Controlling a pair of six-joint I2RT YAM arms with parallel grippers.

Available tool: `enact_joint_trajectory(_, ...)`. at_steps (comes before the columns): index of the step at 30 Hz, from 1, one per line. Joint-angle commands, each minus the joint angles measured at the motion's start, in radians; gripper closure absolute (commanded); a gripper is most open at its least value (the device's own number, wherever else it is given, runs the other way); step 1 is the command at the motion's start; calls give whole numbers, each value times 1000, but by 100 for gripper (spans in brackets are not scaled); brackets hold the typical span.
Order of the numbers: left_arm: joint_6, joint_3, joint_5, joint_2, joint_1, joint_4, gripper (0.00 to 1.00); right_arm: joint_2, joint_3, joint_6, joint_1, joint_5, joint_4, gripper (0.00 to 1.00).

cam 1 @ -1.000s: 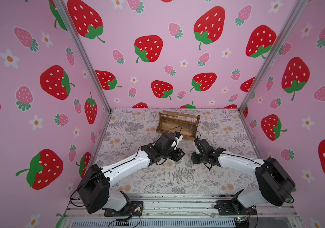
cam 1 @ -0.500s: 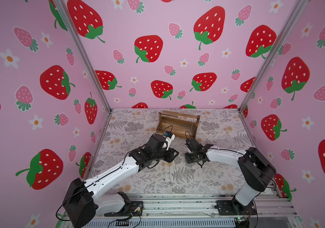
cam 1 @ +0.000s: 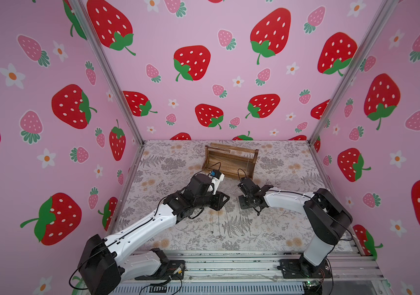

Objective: Take the necklace off the jewelry display stand
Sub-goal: Adjust the necklace at the center of the board.

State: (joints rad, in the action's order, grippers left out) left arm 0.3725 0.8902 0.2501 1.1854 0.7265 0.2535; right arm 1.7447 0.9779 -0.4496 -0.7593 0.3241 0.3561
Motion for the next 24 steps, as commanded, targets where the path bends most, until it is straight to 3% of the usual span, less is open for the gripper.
enact_joint_trajectory(1, -15, -9, 20, -6, -5, 16, 64, 32, -10, -19, 1, -5, 31, 85)
enact_joint_trajectory(18, -15, -11, 29, -1, -6, 10, 64, 75, 5, -24, 52, -48, -4, 89)
enact_joint_trajectory(24, -15, -9, 36, 8, -7, 7, 64, 53, -10, -24, 51, -68, -29, 83)
